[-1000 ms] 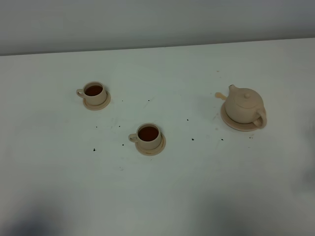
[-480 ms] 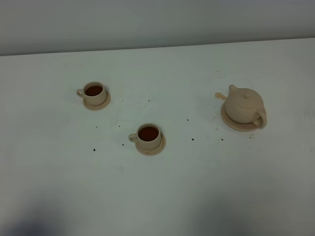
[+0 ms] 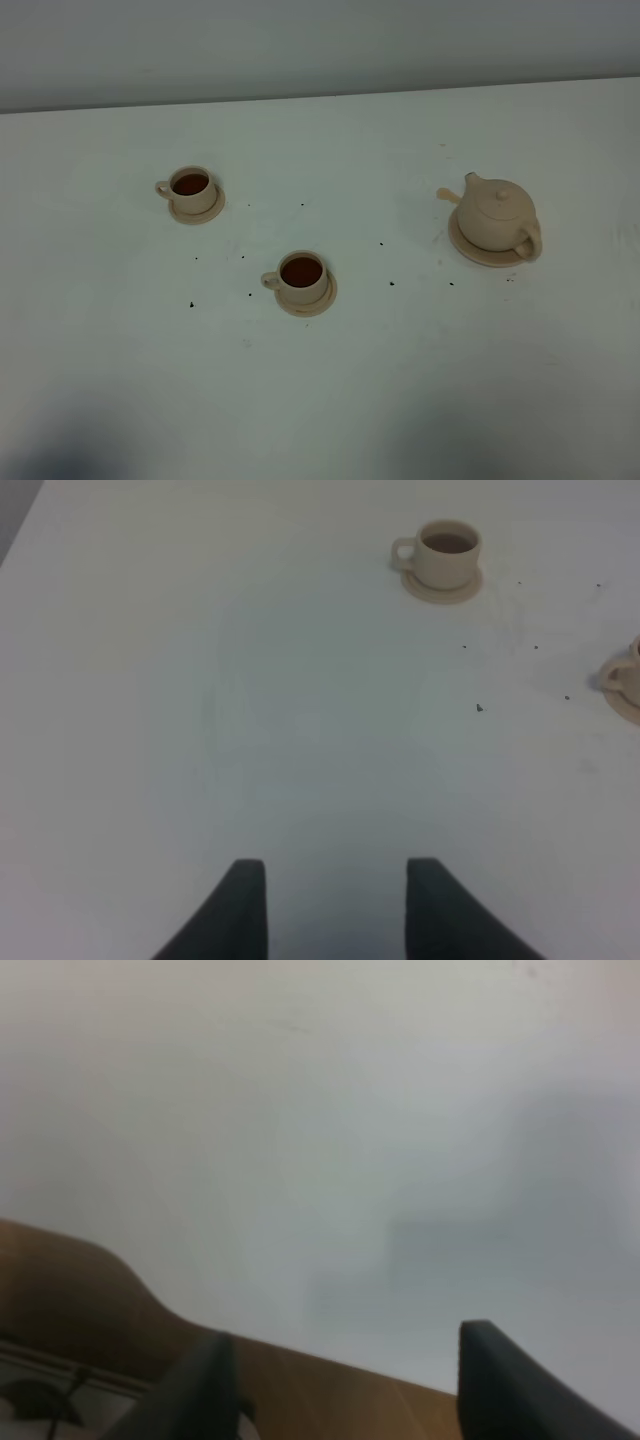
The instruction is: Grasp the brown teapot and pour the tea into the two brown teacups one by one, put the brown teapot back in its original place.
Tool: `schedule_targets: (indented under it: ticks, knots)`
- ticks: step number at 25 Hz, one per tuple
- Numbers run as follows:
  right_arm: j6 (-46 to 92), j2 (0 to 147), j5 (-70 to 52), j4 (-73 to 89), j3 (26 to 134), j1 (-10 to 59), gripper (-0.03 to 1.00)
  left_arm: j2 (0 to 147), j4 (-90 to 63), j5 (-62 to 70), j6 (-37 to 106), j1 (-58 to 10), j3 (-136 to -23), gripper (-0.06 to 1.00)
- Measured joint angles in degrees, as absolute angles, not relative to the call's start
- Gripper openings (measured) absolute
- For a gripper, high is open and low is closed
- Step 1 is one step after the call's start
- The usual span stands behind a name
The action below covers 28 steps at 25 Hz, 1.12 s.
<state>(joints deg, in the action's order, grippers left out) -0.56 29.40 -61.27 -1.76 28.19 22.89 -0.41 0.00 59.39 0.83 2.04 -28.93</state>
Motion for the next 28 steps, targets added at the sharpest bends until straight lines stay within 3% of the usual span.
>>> schedule_targets:
  ticks: [6, 14, 17, 22, 28]
  knots:
    - [-1.11, 28.74, -61.27, -1.96, 28.19, 22.48, 0.5, -0.41, 0.0, 59.39, 0.83, 2.04, -28.93, 0.38]
    - [-1.06, 16.78, -61.14, -2.38, 28.19, 3.91, 0.5, -0.41, 0.0, 59.39, 0.83, 2.04, -28.93, 0.38]
    - [-0.32, 10.06, -61.14, -2.43, 28.19, 0.19, 0.5, -0.41, 0.0, 59.39, 0.83, 2.04, -28.93, 0.38]
    - [0.0, 0.89, -61.2, -2.43, 28.19, -1.83, 0.5, -0.41, 0.0, 59.39, 0.83, 2.04, -28.93, 0.38]
    - [0.0, -0.38, -61.2, -2.37, 28.19, -2.23, 0.49, -0.41, 0.0, 59.39, 0.83, 2.04, -28.93, 0.38]
